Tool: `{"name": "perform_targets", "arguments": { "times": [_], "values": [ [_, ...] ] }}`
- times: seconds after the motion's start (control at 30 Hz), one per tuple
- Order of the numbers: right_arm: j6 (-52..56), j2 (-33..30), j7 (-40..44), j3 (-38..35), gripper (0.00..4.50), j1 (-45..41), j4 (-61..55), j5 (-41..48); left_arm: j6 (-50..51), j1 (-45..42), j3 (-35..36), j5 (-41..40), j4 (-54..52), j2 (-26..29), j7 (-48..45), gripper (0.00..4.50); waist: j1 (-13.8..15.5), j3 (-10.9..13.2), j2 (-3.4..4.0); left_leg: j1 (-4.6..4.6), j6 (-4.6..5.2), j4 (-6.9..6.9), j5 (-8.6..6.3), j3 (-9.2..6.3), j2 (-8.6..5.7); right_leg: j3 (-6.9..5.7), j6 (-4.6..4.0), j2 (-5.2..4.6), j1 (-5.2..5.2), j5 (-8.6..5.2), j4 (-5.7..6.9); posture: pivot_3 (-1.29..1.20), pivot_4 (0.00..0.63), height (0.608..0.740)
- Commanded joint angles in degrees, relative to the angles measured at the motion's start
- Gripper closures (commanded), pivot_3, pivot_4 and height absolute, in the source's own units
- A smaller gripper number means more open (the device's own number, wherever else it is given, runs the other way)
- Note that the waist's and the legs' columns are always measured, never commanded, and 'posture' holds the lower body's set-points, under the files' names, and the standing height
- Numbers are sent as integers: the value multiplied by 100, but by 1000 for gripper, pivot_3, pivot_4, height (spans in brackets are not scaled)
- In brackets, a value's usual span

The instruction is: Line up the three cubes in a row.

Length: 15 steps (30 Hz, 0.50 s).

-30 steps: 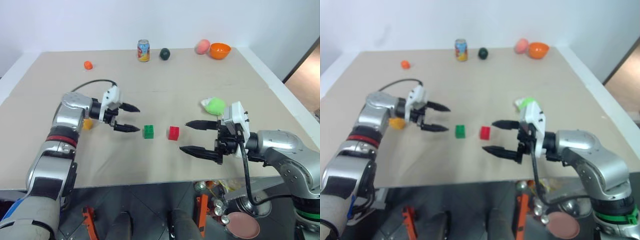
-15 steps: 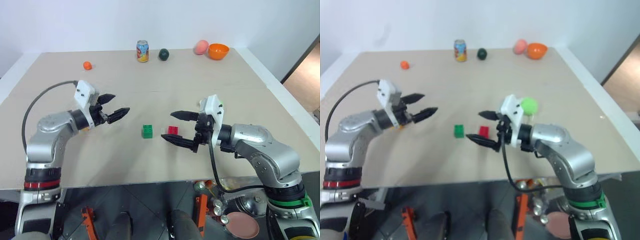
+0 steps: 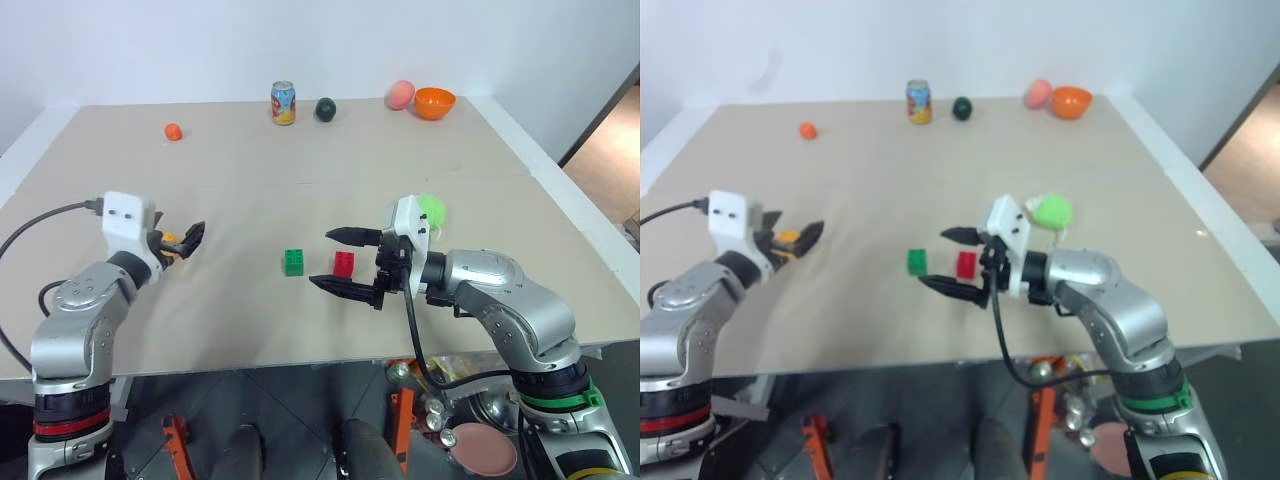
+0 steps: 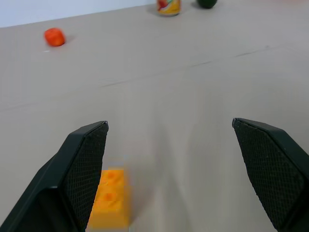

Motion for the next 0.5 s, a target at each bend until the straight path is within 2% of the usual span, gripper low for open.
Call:
{"name": "perform_targets", "arguments": {
  "times": [0.03, 0.5],
  "values": [
    [-85, 44, 41, -24, 140, -5, -150, 22, -229, 43, 174, -28, 91, 56, 91, 241, 1, 0, 0, 0, 0, 0, 0, 0, 0, 0, -2, 0, 0, -1, 0, 0, 150, 740],
    [-8, 87, -88, -73, 140, 188, -384, 46, -434, -111, 254, -167, 960, -91, 471, 241, 3, 0, 0, -1, 0, 0, 0, 1, 1, 0, -2, 0, -1, 0, 0, 0, 150, 740]
  ]
}}
